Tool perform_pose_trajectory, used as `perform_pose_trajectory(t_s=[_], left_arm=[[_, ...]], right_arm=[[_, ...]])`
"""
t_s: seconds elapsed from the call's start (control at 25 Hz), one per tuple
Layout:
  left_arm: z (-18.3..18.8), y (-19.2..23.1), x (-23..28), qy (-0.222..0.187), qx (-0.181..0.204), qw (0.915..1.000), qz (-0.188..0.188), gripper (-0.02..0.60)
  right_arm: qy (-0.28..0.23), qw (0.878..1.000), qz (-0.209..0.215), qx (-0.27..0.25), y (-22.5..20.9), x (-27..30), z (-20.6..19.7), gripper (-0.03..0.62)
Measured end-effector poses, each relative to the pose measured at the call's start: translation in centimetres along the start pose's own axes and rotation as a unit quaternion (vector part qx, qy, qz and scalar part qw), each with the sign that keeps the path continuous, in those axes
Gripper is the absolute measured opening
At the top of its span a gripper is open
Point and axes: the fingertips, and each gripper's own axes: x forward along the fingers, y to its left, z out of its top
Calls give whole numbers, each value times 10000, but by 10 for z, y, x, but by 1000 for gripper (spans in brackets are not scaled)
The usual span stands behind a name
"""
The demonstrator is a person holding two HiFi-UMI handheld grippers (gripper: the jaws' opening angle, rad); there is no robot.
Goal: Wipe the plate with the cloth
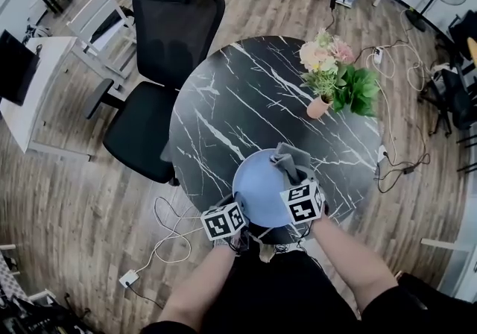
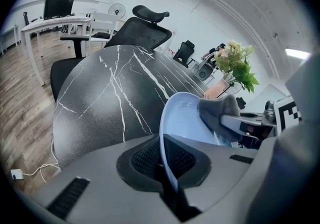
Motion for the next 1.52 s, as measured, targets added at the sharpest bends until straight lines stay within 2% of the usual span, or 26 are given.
perform_pose_trajectory(t_s=[0.32,0.48,0.6,0.72,0.84,1.08,1.52], left_arm=[[3,1,-2,-44,18,9999,105,34],[2,2,-3,-45,-14,9999,160,34],[-2,0,0,-31,-93,9999,68,34],[-3,-1,1,-49,-136,9999,33,34],[-2,0,1,-64,-125,9999,60,34],[-2,-1,2,-72,-110,9999,-14,34],[-2,-2,1,-83,-56,9999,-56,34]], right_arm=[[264,9935,1077,253,73,-3,-17,58],[431,9860,1589,256,108,-4,-27,58],[603,9784,1971,171,134,-6,-35,58],[860,9718,2195,73,147,-4,-48,58],[1093,9688,2216,-172,146,-8,-56,58],[1207,9687,2015,-802,128,-14,-63,58],[1448,9776,1263,-856,53,-7,-69,58]])
